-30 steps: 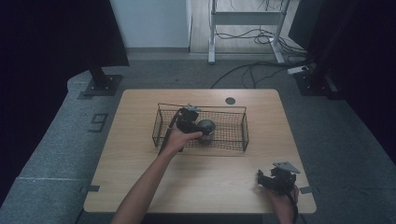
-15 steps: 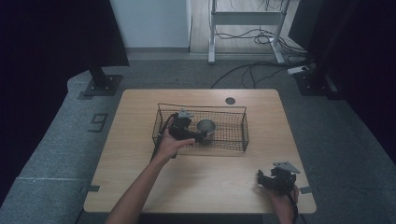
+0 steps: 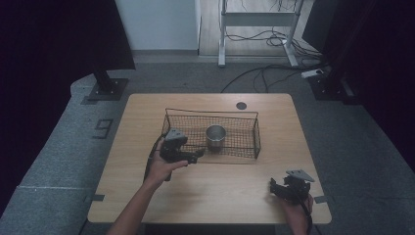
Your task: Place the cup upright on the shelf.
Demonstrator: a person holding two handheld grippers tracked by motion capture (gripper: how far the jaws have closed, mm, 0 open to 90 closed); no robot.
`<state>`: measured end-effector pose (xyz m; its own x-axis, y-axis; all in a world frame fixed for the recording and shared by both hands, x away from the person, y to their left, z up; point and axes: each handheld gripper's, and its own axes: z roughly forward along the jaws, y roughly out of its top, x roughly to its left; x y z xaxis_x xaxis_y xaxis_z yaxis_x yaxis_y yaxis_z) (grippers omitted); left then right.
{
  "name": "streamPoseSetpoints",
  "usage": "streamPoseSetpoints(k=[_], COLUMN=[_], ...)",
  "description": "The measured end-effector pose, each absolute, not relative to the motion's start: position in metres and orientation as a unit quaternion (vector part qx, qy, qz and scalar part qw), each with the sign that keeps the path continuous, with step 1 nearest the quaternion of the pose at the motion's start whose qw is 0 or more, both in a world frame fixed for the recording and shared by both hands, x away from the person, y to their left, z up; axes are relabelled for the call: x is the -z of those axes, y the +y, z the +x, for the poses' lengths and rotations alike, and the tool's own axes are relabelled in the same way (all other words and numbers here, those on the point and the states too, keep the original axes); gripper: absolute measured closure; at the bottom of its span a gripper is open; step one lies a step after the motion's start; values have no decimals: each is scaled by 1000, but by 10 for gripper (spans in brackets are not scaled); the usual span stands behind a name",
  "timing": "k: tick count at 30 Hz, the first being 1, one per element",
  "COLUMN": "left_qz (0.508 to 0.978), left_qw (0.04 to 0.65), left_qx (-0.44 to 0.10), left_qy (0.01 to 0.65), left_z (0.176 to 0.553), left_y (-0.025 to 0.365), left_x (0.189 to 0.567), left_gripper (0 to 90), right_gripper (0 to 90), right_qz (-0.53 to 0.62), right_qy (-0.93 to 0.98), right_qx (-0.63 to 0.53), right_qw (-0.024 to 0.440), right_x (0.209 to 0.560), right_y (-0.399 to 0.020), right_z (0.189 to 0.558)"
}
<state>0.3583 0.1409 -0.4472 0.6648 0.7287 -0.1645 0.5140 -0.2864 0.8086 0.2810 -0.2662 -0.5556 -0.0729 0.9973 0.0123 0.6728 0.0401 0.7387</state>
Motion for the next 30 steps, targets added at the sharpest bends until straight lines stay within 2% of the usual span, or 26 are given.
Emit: streamPoseSetpoints(k=[16, 30], left_qz=[795, 789], left_qw=[419, 408], left_qx=[-128, -106], left_qy=[419, 446], left_z=[315, 302], left_y=[185, 205], left_x=[501, 527], left_gripper=[149, 156], right_gripper=[126, 128], right_qz=[625, 625], right_qy=[668, 668], right_qx=[-299, -299], right_qw=[273, 272], right_x=[556, 556], right_y=[-266, -266], right_z=[281, 281])
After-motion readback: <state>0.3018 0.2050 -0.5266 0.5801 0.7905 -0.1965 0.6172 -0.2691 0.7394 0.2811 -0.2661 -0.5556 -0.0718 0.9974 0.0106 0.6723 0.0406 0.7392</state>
